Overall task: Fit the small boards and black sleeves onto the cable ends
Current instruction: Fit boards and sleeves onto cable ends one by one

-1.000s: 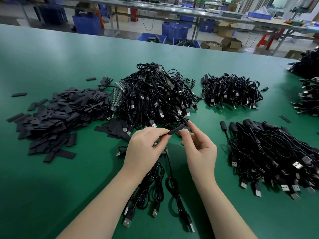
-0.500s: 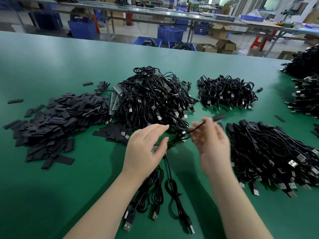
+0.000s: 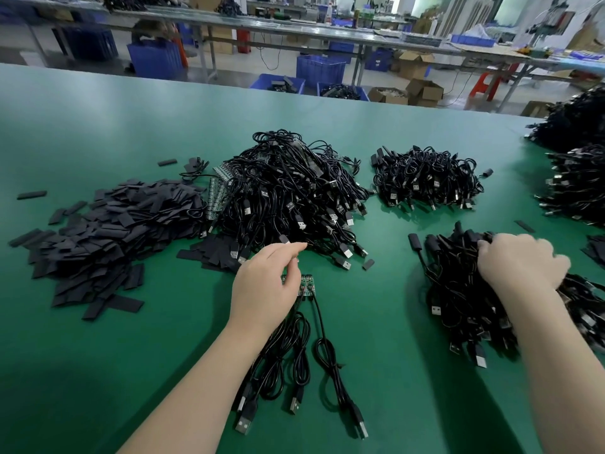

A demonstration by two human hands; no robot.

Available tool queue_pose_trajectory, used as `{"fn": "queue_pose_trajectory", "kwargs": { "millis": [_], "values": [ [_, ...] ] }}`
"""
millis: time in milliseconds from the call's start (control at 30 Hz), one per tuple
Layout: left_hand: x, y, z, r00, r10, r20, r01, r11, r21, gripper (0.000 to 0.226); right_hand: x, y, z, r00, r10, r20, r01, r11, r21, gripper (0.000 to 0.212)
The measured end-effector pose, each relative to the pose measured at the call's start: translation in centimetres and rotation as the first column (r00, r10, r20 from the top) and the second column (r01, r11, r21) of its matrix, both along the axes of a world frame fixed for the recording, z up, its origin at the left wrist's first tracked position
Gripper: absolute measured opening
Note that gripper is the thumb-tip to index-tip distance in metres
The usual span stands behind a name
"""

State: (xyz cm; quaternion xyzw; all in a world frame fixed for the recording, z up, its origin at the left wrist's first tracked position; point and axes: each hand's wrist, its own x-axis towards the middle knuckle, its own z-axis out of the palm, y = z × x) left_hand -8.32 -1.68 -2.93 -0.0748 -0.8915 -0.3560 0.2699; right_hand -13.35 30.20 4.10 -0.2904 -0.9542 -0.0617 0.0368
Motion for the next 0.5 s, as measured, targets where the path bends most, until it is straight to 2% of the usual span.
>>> {"fn": "queue_pose_trajectory", "kwargs": {
  "millis": [67,133,167,233,300,333,433,500],
  "values": [
    [-0.1,-0.2,-0.3,0.997,0.027,0.072,-0.025,0.999,-0.032,0.028,0.1,-1.5,0.8,0.99,0.075,-0.123,-0.069,0.996,0.05,0.042],
    [-0.2,-0.3,-0.6,0.989,0.041,0.142,-0.032,0.998,-0.061,0.027,0.9,-4.1,1.4,0.919,0.267,-0.29,-0.256,0.964,0.077,0.037],
    [-0.3,-0.3,-0.7,0.984,0.042,0.171,-0.03,0.997,-0.07,0.027,1.4,-5.9,1.6,0.867,0.383,-0.32,-0.395,0.918,0.028,0.036],
    [-0.3,-0.4,-0.8,0.975,0.042,0.219,-0.026,0.997,-0.077,0.027,2.7,-9.9,1.3,0.775,0.571,-0.273,-0.627,0.747,-0.22,0.039],
    [-0.3,-0.5,-0.9,0.969,0.048,0.241,-0.033,0.997,-0.066,0.027,3.5,-13.6,-0.2,0.707,0.692,-0.149,-0.664,0.576,-0.477,0.05],
    [-0.4,-0.6,-1.0,0.969,0.05,0.244,-0.037,0.998,-0.057,0.027,3.9,-15.0,-1.2,0.684,0.723,-0.095,-0.644,0.538,-0.544,0.057],
    [-0.4,-0.7,-1.2,0.967,0.044,0.25,-0.041,0.999,-0.016,0.027,4.2,-17.4,-4.1,0.682,0.731,-0.013,-0.624,0.572,-0.531,0.061],
    [-0.5,-0.8,-1.3,0.967,0.027,0.254,-0.041,0.998,0.05,0.026,3.9,-17.6,-5.1,0.699,0.714,-0.039,-0.622,0.58,-0.525,0.056]
  ]
}}
